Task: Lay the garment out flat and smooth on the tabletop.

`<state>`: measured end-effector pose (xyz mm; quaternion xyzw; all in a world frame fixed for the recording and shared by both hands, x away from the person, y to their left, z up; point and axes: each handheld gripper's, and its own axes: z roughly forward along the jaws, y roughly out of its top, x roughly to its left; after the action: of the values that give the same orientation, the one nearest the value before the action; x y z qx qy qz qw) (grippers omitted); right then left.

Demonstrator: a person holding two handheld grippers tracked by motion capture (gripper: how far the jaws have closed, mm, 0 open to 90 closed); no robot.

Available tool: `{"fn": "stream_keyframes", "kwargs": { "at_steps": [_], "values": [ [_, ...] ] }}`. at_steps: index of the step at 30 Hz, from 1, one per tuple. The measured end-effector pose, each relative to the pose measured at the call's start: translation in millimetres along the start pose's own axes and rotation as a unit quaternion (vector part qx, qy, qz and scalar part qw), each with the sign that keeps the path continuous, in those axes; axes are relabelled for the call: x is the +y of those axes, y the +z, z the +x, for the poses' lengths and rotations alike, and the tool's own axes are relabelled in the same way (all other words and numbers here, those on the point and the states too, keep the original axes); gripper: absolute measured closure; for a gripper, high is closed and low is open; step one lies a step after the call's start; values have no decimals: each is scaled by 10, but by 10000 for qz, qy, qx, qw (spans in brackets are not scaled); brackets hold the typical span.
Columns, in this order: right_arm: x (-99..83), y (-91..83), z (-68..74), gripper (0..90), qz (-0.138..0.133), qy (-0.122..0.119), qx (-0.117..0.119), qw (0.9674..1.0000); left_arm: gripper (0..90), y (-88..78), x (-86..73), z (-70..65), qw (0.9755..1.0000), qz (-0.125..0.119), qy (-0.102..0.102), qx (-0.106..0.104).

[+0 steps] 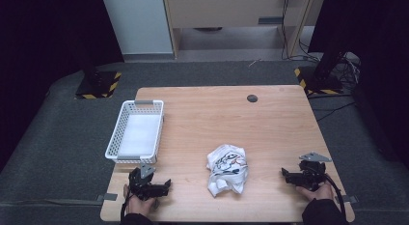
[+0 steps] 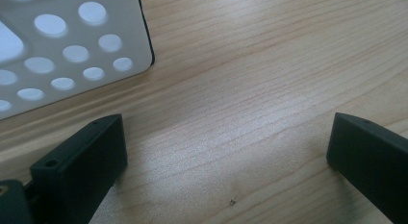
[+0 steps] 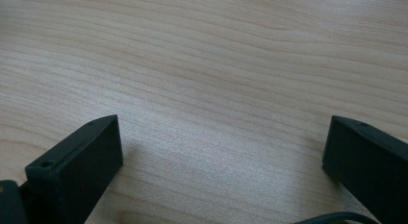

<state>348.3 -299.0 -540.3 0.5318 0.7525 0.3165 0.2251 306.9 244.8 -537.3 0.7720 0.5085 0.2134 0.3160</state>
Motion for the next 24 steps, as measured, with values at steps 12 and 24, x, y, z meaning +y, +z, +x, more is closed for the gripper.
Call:
{"fn": "stream_keyframes", "kwargs": {
  "at_steps": [12,24],
  "values": [
    [3,2,8,4,0,-1,1,10000,0,1,3,-3,9999,-8,-114,72],
    [10,-26,21,15,20,-112,-25,9999,38,-36,45,-47,9997,157,-166,-62]
  ]
}}
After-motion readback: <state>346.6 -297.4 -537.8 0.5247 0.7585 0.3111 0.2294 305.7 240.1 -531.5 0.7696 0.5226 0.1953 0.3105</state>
